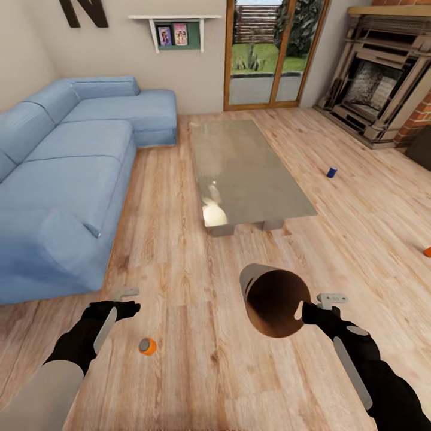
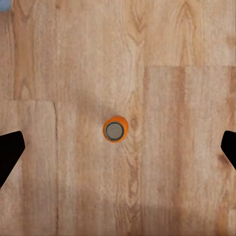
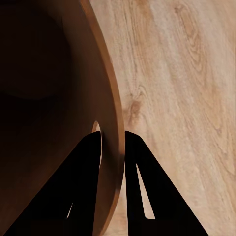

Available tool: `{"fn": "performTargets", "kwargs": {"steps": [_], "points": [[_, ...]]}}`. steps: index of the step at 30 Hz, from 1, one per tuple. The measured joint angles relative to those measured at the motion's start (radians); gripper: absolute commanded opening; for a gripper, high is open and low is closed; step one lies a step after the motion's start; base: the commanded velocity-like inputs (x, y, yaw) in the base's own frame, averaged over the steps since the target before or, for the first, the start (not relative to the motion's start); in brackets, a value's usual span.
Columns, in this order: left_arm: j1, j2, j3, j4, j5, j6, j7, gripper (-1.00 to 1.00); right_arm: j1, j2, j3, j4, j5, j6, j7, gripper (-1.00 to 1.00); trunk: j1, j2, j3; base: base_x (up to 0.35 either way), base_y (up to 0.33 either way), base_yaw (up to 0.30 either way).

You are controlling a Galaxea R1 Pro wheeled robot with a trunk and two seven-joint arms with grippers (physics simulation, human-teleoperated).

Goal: Put the three can of soda from the living room inside the tash can in the kitchen.

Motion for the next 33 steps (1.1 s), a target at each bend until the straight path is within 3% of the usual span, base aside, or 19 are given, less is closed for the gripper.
{"fn": "performTargets", "kwargs": {"steps": [18,33], "points": [[0.000,0.000,-0.008,-0.001,-0.002,-0.018,0.000,1.00,0.001,0.000,0.000,0.000,0.000,0.000,0.001,-1.00,0.000,0.000,-0.026,0.186,0.000,0.136],[0.000,0.000,-0.009,-0.001,-0.001,-0.018,0.001,1.00,0.001,0.000,0.000,0.000,-0.003,0.000,0.002,-1.00,0.000,0.000,-0.047,0.017,0.000,0.110]]}}
